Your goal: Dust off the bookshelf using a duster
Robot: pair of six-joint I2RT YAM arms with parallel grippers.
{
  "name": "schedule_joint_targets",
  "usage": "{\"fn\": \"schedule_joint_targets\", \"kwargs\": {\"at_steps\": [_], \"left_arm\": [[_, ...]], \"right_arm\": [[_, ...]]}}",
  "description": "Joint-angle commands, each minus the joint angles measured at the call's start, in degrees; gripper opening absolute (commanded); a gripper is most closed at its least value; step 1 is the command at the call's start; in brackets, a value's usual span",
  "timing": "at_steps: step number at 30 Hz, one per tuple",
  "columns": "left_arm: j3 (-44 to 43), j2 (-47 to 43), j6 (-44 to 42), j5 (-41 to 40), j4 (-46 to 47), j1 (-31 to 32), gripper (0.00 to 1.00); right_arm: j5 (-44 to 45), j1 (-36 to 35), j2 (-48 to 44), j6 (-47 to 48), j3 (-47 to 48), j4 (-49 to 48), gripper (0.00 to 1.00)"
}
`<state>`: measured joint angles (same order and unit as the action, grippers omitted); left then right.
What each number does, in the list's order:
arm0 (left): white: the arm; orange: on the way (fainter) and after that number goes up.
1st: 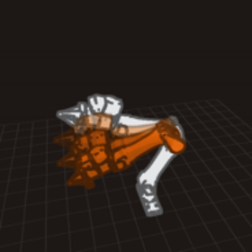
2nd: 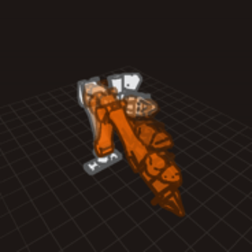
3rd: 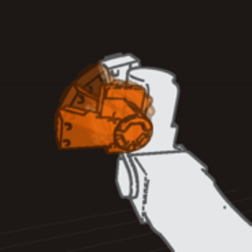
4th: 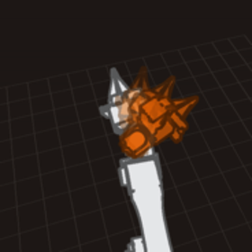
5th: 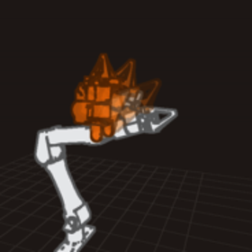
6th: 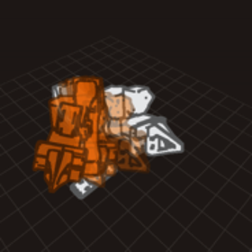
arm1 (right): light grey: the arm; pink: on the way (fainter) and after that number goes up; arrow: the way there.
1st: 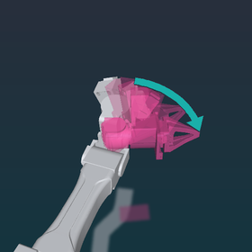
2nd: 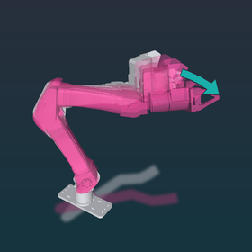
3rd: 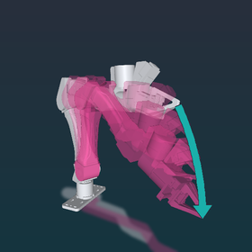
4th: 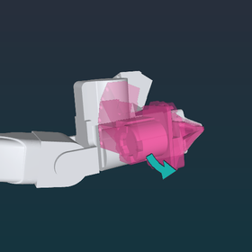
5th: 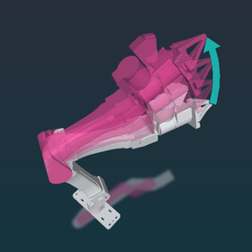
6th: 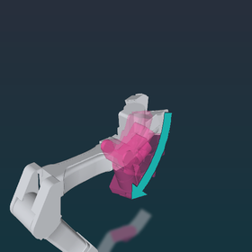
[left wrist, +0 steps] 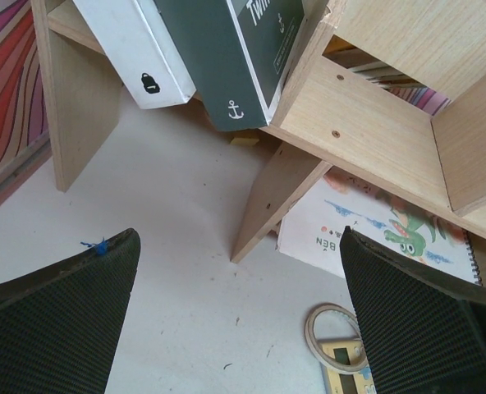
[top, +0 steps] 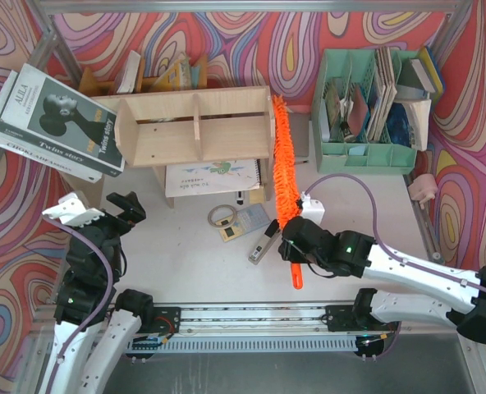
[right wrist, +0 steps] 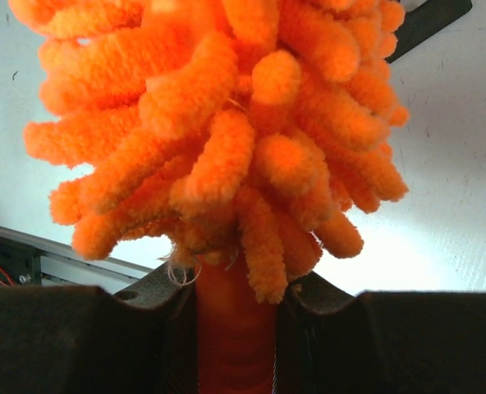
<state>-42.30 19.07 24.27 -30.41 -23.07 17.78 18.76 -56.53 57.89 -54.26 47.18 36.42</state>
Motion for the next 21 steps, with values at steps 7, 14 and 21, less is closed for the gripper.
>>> {"fn": "schedule_joint_targets", "kwargs": {"at_steps": [7, 14, 21], "left_arm": [[-0.9, 0.1, 0.3, 0.3, -0.5, -0.6, 0.98], [-0.8, -0.3, 0.2, -0.4, -0.5, -0.6, 0.98], [-0.9, 0.3, 0.3, 0.3, -0.5, -0.7, 0.99]], "right_arm": [[4.4, 0.1, -1.7, 3.2, 8.5, -0.1, 0.0], [1.8, 0.2, -2.2, 2.1, 0.7, -4.2, 0.0], [-2.1, 0.2, 0.6, -0.7, -6.4, -9.5, 0.0]]}}
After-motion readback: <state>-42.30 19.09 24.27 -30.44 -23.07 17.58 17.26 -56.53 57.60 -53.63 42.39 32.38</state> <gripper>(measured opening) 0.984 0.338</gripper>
